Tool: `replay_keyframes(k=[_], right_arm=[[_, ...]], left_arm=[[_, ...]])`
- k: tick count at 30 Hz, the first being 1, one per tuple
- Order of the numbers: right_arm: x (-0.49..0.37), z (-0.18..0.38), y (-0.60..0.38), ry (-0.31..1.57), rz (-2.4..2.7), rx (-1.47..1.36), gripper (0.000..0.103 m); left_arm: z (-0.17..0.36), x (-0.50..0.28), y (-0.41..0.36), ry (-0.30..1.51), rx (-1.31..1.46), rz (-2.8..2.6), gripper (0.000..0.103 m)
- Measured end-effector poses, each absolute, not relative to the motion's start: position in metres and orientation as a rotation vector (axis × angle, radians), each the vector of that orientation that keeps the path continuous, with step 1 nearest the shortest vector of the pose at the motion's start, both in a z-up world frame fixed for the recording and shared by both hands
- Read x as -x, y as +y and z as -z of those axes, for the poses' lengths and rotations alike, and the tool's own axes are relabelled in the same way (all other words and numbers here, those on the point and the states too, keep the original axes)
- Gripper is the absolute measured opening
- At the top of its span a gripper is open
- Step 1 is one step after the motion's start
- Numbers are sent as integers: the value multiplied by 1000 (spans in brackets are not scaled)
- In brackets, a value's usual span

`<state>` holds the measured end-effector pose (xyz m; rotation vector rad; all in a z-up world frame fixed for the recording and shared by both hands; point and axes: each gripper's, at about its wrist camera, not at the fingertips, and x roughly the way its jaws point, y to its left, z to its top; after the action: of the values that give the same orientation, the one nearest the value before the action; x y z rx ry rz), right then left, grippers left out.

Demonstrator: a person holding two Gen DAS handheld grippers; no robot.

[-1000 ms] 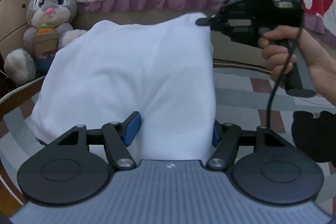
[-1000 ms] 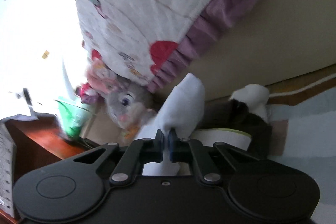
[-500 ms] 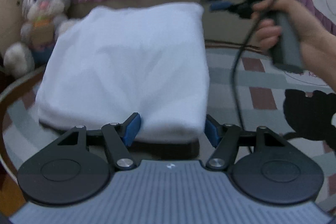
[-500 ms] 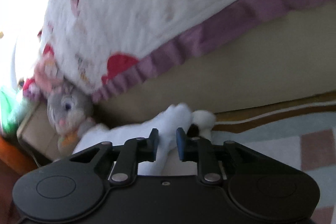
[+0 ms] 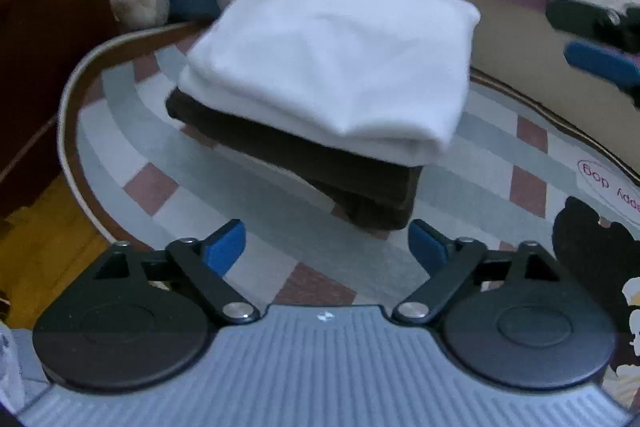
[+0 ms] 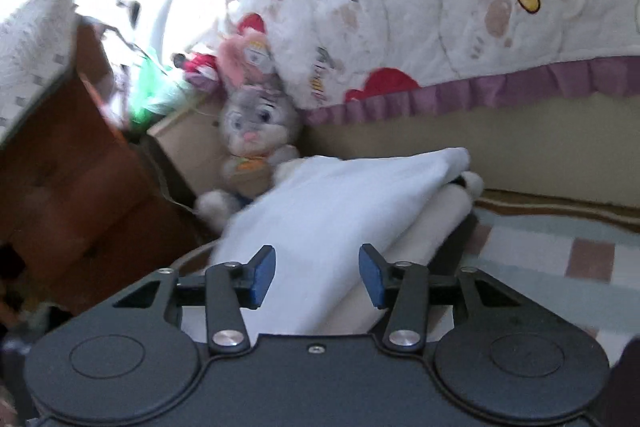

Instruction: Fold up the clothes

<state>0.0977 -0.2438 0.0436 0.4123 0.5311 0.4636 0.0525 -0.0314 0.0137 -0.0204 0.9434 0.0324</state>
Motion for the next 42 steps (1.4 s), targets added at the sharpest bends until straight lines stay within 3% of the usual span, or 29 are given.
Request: replay_keyframes(k=[7,14,17,30,33,42], right_arm=[[-47,-61,-228,562,-382,-187,58],[-11,-62,-225,605,-352,-117,61],[-2,-58,-220,639,-314,-56,72],[25,-64,-222,753,-202,56,73],[29,-68,-225,742,-203,48,86],[36,-76,-232,724,-208,30,87]], left_arm=[[-43,-24,-43,909,-23,-119,103],[-61,2,-60,907,-66,-149,103],[-67,14,-65,891,-78,-159,103],[-78,46,-81,889,-126,-175,103],[-80,50,-88,880,-146,-173,103],[-76,47,-90,895,-150,-188,103]])
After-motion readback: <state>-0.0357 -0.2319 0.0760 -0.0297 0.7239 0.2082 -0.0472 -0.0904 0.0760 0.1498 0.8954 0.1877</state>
